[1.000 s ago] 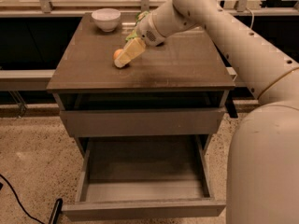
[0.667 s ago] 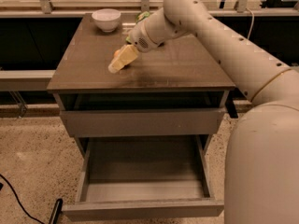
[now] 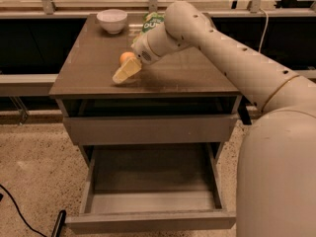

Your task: Place orange into middle drawer

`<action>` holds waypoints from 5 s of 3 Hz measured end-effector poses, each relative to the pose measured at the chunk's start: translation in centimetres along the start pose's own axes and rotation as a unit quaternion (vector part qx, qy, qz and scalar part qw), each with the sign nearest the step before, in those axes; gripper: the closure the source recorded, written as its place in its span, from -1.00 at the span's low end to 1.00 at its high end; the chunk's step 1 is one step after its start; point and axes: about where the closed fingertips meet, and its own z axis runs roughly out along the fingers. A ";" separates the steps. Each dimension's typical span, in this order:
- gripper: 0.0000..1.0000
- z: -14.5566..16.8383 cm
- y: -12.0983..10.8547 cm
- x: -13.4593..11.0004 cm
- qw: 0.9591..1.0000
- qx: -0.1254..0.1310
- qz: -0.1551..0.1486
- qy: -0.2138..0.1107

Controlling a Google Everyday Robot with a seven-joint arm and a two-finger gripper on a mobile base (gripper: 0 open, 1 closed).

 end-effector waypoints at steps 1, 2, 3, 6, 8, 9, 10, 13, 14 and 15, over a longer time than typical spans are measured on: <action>-0.21 0.2 -0.2 0.6 1.000 0.003 0.008 -0.005; 0.40 -0.4 -0.4 0.3 0.999 -0.016 0.017 -0.041; 0.90 -3.1 -0.4 -2.0 0.994 -0.050 -0.009 -0.098; 1.00 -15.3 7.6 2.2 0.991 -0.071 -0.075 -0.084; 1.00 -14.4 8.1 3.1 0.992 -0.073 -0.060 -0.086; 1.00 -13.5 10.4 4.7 0.991 -0.063 -0.030 -0.118; 1.00 -11.0 14.8 10.2 0.986 -0.046 0.040 -0.158; 1.00 0.4 23.7 26.2 0.984 -0.077 0.098 -0.125; 1.00 3.2 23.7 29.7 0.988 -0.087 0.086 -0.093; 1.00 7.3 22.7 32.9 0.988 -0.120 0.067 -0.075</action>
Offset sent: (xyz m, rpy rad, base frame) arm 0.0031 -0.0118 0.0135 0.1426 0.0125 0.0242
